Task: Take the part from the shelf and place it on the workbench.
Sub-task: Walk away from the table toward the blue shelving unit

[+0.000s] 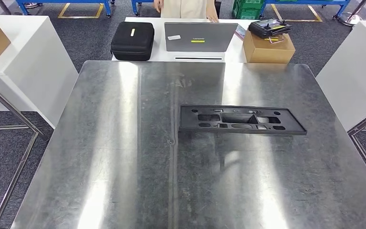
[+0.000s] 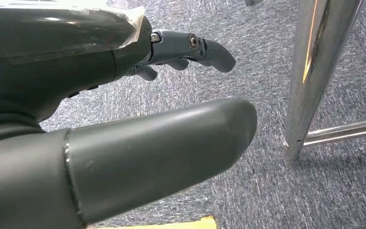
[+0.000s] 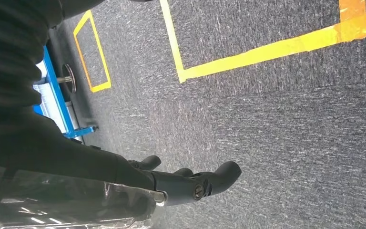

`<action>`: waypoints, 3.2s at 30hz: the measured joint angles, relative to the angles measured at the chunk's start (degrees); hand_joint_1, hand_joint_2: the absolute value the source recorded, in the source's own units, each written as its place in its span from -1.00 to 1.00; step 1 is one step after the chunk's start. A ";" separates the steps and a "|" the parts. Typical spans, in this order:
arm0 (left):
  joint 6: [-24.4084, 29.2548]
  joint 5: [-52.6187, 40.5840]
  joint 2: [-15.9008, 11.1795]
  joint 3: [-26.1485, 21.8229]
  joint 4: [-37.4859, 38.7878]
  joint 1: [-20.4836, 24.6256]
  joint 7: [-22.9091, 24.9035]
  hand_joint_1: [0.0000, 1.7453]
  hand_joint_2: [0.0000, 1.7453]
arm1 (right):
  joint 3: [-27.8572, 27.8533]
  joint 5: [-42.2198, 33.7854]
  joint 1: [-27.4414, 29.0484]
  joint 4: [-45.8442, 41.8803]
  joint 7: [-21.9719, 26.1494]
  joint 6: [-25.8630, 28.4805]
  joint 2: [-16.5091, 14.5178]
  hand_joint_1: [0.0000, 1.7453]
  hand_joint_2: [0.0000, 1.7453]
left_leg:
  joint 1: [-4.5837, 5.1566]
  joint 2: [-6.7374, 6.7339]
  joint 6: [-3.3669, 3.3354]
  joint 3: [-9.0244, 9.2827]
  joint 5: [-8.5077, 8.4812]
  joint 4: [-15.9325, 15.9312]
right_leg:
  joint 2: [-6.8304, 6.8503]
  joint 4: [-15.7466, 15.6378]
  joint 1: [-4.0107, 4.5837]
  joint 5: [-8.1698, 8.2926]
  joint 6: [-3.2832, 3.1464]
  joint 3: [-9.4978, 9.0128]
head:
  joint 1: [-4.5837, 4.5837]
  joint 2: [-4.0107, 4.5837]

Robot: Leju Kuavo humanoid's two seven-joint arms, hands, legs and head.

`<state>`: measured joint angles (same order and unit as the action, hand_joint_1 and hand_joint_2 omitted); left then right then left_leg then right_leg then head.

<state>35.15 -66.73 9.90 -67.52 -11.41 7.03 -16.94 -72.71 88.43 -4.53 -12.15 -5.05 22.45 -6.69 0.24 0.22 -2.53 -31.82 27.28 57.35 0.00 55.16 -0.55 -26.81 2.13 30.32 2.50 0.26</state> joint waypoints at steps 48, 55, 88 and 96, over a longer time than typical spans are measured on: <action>-0.14 0.38 -0.20 0.08 -0.04 0.15 -1.10 -1.00 -1.00 | 0.55 0.55 0.09 0.22 -0.68 0.09 -0.25 -1.00 1.00 | -1.35 0.20 1.12 4.49 3.31 -0.74 | 0.21 1.16 0.38 3.08 -0.32 3.01 | 0.46 0.00; -0.07 0.80 -0.09 -0.01 -0.03 0.18 -1.23 -1.00 -1.00 | 0.91 0.75 0.13 0.26 -0.70 0.09 -0.11 -1.00 1.00 | -0.75 -0.44 -1.44 0.46 -0.53 -1.19 | 0.05 15.14 0.07 -7.04 -0.41 7.38 | 1.38 0.00; 0.17 0.74 0.04 -0.02 -0.02 0.04 -1.32 -1.00 -1.00 | 1.35 0.60 -0.10 0.37 -1.00 -0.01 0.10 -1.00 1.00 | -0.98 -0.72 -0.93 -2.45 -3.10 -0.68 | 0.34 17.68 -0.37 -7.40 1.35 5.20 | 1.56 0.00; 0.27 0.61 0.06 0.01 -0.02 0.11 -1.26 -1.00 -1.00 | 1.42 0.59 -0.61 0.42 -1.07 0.04 0.03 -1.00 1.00 | -1.06 -0.63 1.55 -5.81 -7.81 -1.19 | 0.10 -2.48 -0.04 -4.21 -0.50 -7.58 | 1.02 0.00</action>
<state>35.41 -66.12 9.96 -67.51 -11.43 7.14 -18.21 -71.30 89.02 -5.14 -11.74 -6.12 22.49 -6.66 -0.81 -0.41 -0.98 -37.62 19.47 56.16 0.10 52.68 -0.59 -31.02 1.63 22.74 3.51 0.26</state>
